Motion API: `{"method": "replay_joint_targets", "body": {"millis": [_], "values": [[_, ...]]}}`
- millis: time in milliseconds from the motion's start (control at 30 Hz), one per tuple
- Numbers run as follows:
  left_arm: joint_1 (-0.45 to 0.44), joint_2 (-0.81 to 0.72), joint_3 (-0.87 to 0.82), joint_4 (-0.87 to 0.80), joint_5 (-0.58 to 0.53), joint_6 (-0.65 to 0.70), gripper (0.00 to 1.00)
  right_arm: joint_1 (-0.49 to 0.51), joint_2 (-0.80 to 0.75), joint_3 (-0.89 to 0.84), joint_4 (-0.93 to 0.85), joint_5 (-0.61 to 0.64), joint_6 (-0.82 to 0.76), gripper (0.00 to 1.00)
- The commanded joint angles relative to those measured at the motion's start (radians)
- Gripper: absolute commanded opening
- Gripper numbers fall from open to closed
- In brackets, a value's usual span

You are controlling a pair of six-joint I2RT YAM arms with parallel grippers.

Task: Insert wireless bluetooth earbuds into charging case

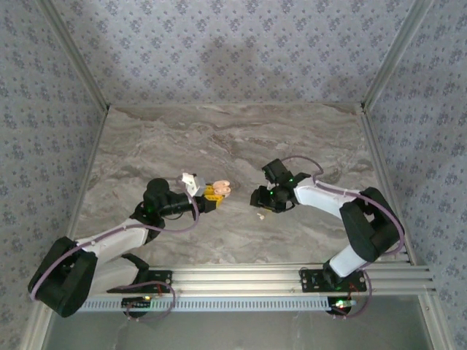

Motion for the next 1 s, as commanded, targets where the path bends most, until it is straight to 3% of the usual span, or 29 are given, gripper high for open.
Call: {"method": "replay_joint_targets", "body": {"millis": [0, 200, 433, 967], "values": [[0.010, -0.025, 0.024, -0.009, 0.013, 0.013, 0.13, 0.044, -0.088, 0.041, -0.135, 0.052, 0.002, 0.50], [0.011, -0.013, 0.030, -0.012, 0.021, 0.017, 0.13, 0.122, -0.116, 0.011, -0.114, -0.002, 0.064, 0.51], [0.012, -0.018, 0.033, -0.015, 0.025, 0.013, 0.13, 0.165, -0.026, 0.011, -0.035, -0.030, 0.083, 0.50], [0.014, -0.029, 0.031, -0.032, 0.018, 0.021, 0.13, 0.116, 0.030, -0.038, -0.085, 0.027, 0.055, 0.50]]}}
